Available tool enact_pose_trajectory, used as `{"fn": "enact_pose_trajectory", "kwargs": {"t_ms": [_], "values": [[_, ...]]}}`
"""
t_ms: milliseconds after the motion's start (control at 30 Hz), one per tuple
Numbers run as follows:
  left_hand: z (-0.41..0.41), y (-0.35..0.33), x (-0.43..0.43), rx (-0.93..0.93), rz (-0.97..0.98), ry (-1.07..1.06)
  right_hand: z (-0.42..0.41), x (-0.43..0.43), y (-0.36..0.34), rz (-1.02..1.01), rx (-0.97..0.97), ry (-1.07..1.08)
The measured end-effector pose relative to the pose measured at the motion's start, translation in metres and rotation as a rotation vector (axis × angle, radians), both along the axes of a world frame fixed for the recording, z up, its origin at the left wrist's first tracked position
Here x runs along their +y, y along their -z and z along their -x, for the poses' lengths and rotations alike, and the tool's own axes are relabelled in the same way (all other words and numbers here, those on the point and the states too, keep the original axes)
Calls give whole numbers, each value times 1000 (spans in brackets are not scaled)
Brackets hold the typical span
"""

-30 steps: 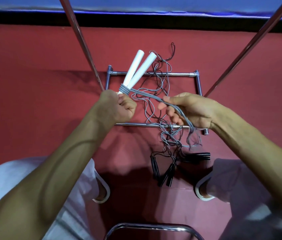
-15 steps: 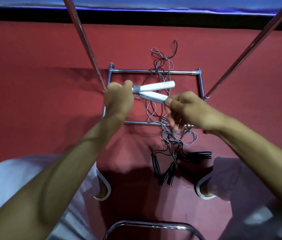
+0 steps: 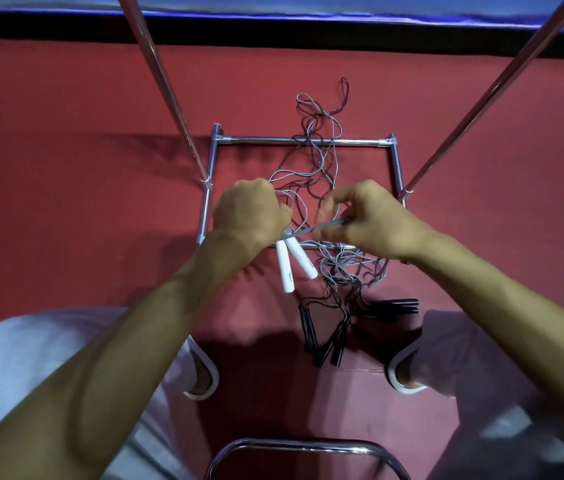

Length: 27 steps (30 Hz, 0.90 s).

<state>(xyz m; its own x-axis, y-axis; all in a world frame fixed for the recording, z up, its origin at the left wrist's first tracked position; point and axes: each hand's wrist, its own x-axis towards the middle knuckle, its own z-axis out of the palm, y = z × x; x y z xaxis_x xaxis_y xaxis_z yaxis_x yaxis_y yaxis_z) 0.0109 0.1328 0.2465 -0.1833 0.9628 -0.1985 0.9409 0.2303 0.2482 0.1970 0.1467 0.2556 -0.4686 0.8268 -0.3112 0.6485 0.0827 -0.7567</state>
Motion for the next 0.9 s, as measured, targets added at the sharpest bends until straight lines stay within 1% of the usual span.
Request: {"fn": "enact_pose_trajectory", "kwargs": {"t_ms": [100, 167, 200, 233, 333, 433, 467, 533, 600, 633, 700, 767, 800, 833, 900], "values": [[6, 1, 2, -68, 97, 21, -5, 5, -3, -104, -52, -114], [11, -2, 6, -177, 174, 31, -8, 9, -5, -142, -86, -161], [13, -5, 8, -252, 200, 34, -11, 11, -6, -116, -71, -148], [15, -7, 9, -342, 213, 45, -14, 14, -7, -39, -13, -114], [17, -14, 10, -651, 200, 165, -20, 19, -7, 265, 263, 17], [14, -16, 5, -966, 162, 204, -17, 16, -9, 415, 467, 115], [13, -16, 4, -1024, 146, 199, -15, 14, -10, 469, 535, 128], [12, -16, 1, -1064, 99, 215, -12, 10, -11, 625, 630, 132], [10, -16, -3, -1060, 59, 256, -10, 6, -13, 809, 627, 99], [9, -16, -5, -1048, 44, 272, -9, 5, -14, 844, 576, 85], [8, -16, -9, -977, -8, 298, -5, 5, -12, 792, 462, 111], [8, -15, -10, -890, -59, 305, -1, 6, -9, 683, 426, 185], [7, -13, -9, -860, -71, 290, 1, 6, -6, 597, 418, 210], [7, -12, -8, -850, -70, 271, 2, 5, -3, 469, 391, 207], [5, -9, -8, -878, -46, 228, 4, 4, 0, 180, 287, 145]]}}
